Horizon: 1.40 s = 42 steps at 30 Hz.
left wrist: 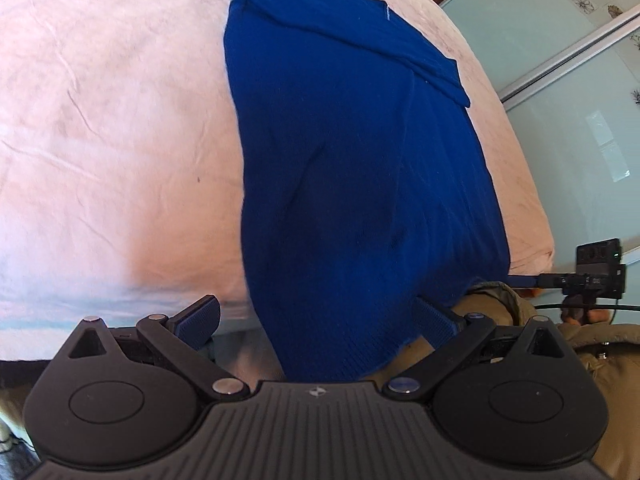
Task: Fold small clothes
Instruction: 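Roll both grippers down and grasp the sweater hem with each, then lift the held hem with both grippers and carry it toward the collar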
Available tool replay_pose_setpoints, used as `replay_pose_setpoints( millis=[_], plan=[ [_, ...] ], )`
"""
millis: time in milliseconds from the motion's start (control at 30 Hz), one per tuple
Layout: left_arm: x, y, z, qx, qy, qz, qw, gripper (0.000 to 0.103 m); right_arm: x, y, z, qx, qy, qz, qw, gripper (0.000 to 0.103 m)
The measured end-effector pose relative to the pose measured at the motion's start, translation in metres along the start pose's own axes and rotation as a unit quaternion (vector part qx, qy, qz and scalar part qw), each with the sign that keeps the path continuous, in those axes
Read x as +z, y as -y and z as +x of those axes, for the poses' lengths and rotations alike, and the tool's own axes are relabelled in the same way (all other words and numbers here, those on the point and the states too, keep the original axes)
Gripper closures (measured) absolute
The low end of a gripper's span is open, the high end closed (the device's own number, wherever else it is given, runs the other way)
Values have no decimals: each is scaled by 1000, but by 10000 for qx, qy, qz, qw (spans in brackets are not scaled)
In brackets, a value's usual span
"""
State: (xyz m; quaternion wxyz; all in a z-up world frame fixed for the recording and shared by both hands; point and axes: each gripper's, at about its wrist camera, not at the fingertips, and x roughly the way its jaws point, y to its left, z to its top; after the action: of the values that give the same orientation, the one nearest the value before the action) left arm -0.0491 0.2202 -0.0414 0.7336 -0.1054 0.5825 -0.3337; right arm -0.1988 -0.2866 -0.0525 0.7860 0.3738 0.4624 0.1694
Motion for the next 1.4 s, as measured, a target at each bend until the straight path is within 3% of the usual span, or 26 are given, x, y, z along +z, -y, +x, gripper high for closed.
replay_pose_setpoints(
  millis=[233,400,467,533,567,633,700,800,1067,1400],
  plan=[
    [-4,-11,24,-291,-303,-424,9982,0,-18,24,10,446,-207,637,9968,28],
    [-5,-20,38,-915,-372,-875,9913,1,-28,25,22,686,-384,773,9939,35],
    [-7,-21,42,-1100,-387,-1002,9881,1,-25,30,23,944,-349,870,9911,42],
    [-7,-20,44,-1215,-363,-1013,9867,5,-25,27,26,977,-355,807,9913,57],
    [-6,-19,45,-1214,-380,-1016,9867,14,-25,26,26,961,-371,746,9919,60],
    [-5,-18,46,-1164,-430,-1044,9868,42,-25,23,26,904,-381,663,9930,77],
    [-4,-18,47,-1053,-487,-1148,9866,72,-23,20,27,823,-354,533,9945,87],
    [-4,-20,44,-1070,-374,-1188,9864,88,-24,13,22,802,-193,289,9962,90],
    [5,4,20,-1193,85,-622,9909,91,-11,-14,0,642,278,-356,9969,93],
    [40,32,-8,-1252,1006,-318,9865,92,22,-23,-12,875,1072,-327,9898,93]
  ],
)
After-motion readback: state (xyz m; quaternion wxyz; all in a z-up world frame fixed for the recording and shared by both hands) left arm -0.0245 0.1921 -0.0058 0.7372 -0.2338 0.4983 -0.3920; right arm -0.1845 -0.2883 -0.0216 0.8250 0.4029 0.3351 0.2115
